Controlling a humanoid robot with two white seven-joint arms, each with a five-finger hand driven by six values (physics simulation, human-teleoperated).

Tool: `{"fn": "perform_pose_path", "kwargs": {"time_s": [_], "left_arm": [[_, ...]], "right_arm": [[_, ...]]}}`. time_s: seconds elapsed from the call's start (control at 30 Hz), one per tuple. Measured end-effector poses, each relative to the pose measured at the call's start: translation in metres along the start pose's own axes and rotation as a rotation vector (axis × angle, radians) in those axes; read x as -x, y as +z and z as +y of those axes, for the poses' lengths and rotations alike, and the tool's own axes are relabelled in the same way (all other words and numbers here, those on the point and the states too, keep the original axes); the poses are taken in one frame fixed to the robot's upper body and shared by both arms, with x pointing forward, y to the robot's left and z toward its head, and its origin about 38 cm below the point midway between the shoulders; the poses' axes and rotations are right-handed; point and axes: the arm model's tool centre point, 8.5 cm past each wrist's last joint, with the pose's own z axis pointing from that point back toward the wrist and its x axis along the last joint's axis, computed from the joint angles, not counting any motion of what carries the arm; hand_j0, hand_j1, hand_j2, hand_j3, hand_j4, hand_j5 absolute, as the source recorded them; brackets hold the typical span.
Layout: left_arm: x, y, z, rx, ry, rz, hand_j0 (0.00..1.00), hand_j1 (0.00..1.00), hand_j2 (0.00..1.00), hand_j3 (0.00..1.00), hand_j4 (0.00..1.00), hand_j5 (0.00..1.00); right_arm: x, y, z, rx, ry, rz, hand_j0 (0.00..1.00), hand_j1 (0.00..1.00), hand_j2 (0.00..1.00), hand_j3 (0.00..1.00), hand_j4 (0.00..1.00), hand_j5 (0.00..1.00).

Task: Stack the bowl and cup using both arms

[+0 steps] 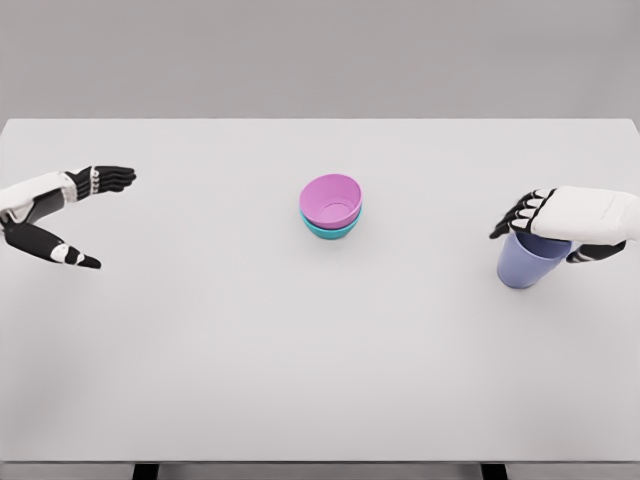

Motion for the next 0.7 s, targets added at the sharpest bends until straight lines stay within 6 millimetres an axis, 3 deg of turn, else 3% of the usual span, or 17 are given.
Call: {"fn": "perform_pose_path", "kwargs": {"time_s": [0.17,0.43,0.7], "left_arm": [[0.001,0.0,0.0,-0.003,0.005,-0.002,1.0,1.0,1.0,1.0,1.0,1.0],[0.0,-0.001,0.0,-0.003,0.006,-0.005,1.0,1.0,1.0,1.0,1.0,1.0],[0.0,-0.001,0.0,-0.004,0.006,-0.005,1.0,1.0,1.0,1.0,1.0,1.0]], "right_arm": [[0.0,0.0,0.0,0.0,0.002,0.0,0.66,0.66,0.66,0.66,0.66,0.66],[0.001,0.001,-0.011,0.026,0.013,0.001,0.66,0.66,0.66,0.66,0.66,0.66],[0.007,0.006,-0.037,0.083,0.041,0.016,0.67,0.67,0.67,0.67,0.67,0.67]]}}
